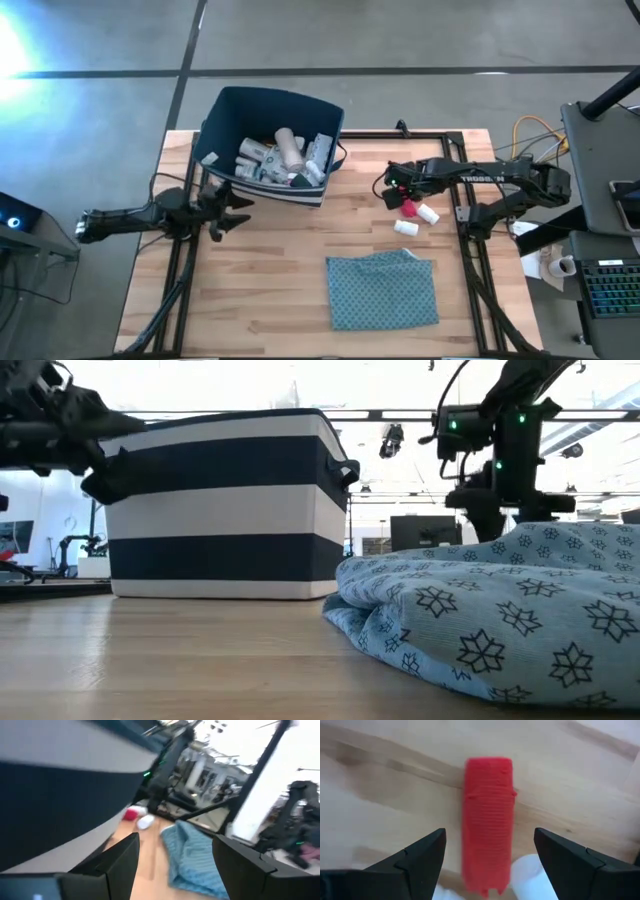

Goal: Pick & place medical supplies in basket/bin
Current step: Put the red bandage into the blue bin

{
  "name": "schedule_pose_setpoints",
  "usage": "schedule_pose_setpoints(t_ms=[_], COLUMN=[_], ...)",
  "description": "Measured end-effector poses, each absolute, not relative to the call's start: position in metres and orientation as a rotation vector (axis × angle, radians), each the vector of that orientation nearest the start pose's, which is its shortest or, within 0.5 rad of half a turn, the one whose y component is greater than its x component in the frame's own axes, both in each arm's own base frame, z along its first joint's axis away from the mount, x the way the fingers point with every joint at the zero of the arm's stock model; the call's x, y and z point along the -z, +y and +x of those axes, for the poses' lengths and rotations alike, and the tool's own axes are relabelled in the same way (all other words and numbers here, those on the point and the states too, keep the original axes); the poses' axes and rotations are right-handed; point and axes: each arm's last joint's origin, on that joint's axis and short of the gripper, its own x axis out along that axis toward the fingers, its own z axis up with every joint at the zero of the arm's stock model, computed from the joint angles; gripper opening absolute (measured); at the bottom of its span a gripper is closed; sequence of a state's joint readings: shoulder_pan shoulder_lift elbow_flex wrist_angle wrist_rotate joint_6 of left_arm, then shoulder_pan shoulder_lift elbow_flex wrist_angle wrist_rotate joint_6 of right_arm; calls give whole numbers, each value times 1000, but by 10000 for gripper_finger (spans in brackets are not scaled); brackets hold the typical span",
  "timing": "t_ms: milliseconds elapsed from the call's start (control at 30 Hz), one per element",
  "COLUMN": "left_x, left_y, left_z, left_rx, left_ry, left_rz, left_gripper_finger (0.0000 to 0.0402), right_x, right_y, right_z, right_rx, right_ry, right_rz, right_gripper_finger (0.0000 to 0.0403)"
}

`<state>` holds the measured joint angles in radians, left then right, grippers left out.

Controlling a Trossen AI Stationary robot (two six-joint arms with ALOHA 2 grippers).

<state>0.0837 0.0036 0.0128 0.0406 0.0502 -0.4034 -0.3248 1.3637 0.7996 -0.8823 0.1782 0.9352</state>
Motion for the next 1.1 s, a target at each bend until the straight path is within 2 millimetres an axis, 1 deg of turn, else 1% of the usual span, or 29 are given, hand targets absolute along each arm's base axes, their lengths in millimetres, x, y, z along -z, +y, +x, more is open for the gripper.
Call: schedule_pose_setpoints(t_ms=[67, 100, 300, 467, 533, 633, 733, 833, 933, 1000, 1033, 1100], left_x=[-172, -169, -169, -169, -169, -169, -169, -169, -169, -169, -169, -169], left_y=[4, 3, -4, -5, -5, -5, -5, -5, -5, -5, -5, -5], left_z=[97, 97, 97, 97, 97, 97, 97, 97, 97, 97, 97, 97], left_rx=[4, 13, 82, 86, 86, 86, 86, 86, 85, 86, 85, 86], left_ry=[-60, -33, -14, -13, -12, -12, -12, -12, -11, -11, -11, -11], left_rz=[-399, -401, -402, -402, -402, -401, -401, -402, -402, -402, -402, -402], left_gripper_finger=[230, 230, 230, 230, 230, 230, 230, 230, 230, 230, 230, 230], right_x=[-178, -175, -157, -139, -135, -132, -136, -141, -153, -168, -179, -211], right_y=[-73, -73, -77, -79, -79, -80, -80, -80, -80, -77, -75, -73], right_z=[202, 202, 214, 220, 221, 222, 223, 219, 218, 217, 218, 223], right_rx=[1074, 1078, 1031, 1047, 1053, 1072, 1064, 1079, 1082, 1072, 1065, 1047], right_ry=[1191, 1206, 1223, 1302, 1322, 1325, 1301, 1291, 1209, 1136, 1075, 885], right_rz=[847, 844, 797, 779, 775, 789, 796, 791, 827, 857, 876, 885], right_gripper_finger=[292, 292, 292, 292, 291, 272, 226, 164, 101, 68, 57, 49])
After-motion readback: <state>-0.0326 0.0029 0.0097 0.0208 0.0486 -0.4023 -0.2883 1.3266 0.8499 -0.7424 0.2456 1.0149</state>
